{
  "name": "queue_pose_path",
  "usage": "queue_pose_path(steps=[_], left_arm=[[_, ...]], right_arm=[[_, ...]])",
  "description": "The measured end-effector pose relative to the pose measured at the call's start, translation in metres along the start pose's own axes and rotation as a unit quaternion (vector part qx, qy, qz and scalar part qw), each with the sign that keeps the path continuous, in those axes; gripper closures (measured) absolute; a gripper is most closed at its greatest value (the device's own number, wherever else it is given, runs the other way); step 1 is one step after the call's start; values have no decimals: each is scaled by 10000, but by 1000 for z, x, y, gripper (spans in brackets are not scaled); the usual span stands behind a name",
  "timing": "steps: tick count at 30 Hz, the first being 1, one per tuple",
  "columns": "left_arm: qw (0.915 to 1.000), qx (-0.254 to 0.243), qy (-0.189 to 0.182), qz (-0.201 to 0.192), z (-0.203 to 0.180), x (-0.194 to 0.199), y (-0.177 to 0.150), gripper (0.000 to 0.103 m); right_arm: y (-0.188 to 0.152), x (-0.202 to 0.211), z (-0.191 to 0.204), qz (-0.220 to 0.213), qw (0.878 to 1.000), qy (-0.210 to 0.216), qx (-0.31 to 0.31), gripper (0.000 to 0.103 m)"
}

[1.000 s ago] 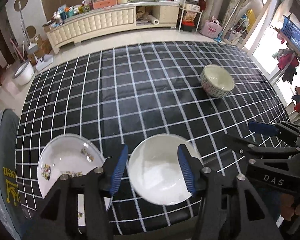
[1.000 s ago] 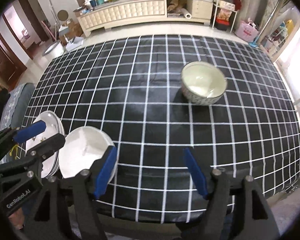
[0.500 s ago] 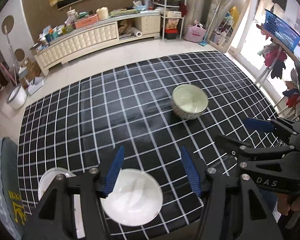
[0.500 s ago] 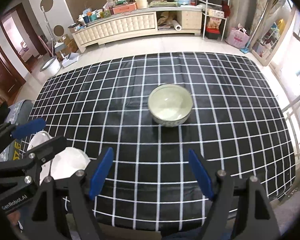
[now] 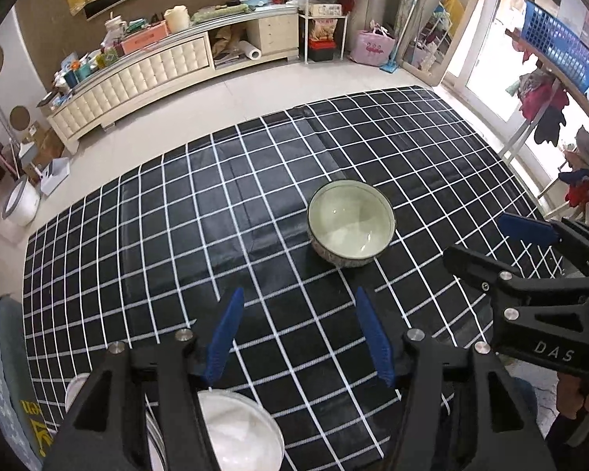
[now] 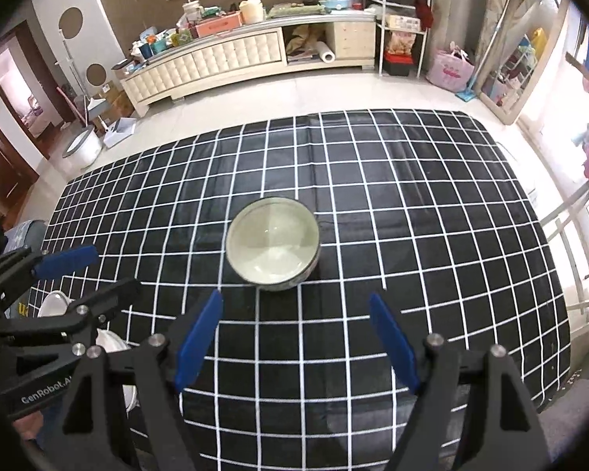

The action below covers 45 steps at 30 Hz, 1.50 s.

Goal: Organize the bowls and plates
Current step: 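Move the left tool to the green-speckled bowl, then grip the rim of the green-speckled bowl with the left tool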

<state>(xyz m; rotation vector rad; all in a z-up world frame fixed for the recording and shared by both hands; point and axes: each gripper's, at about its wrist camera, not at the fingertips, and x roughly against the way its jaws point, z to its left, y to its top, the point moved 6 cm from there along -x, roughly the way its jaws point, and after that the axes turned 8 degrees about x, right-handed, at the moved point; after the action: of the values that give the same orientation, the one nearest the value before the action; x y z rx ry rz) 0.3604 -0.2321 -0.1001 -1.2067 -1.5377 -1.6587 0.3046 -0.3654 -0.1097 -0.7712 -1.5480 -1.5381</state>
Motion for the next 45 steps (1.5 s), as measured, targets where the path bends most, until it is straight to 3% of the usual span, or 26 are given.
queue_pose_path(steps=[4, 18, 27, 32, 34, 36, 40, 42, 45], left_arm=[[9999, 43, -17, 152, -6, -21, 12, 39], [9952, 183, -24, 965, 4, -102, 33, 39], [9941, -110, -18, 1076, -5, -134, 39, 39], [9930, -336, 127, 1129, -10, -150, 43, 40], [9924, -387, 149, 1156, -10, -154, 44, 43], [9916, -372, 107, 1232, -9, -158, 45, 52], [9905, -428, 88, 1303, -10, -164, 45, 63], [9901, -393, 94, 1347, -10, -169, 44, 71], [9901, -290, -54, 1375, -11, -173, 42, 76]], right_arm=[[5, -16, -10, 154, 9998, 48, -74, 22], [12, -78, -31, 692, 9969, 145, -344, 22], [4, -113, -42, 1123, 9921, 27, -552, 22], [4, -117, -44, 1121, 9920, 112, -566, 23], [3, -118, -45, 1153, 9917, 114, -566, 29], [1, -120, -45, 1211, 9908, 125, -597, 44], [2, -122, -39, 1134, 9914, 271, -589, 54], [1, -121, -35, 1077, 9909, 480, -644, 67], [2, -124, -27, 1056, 9914, 508, -580, 73]])
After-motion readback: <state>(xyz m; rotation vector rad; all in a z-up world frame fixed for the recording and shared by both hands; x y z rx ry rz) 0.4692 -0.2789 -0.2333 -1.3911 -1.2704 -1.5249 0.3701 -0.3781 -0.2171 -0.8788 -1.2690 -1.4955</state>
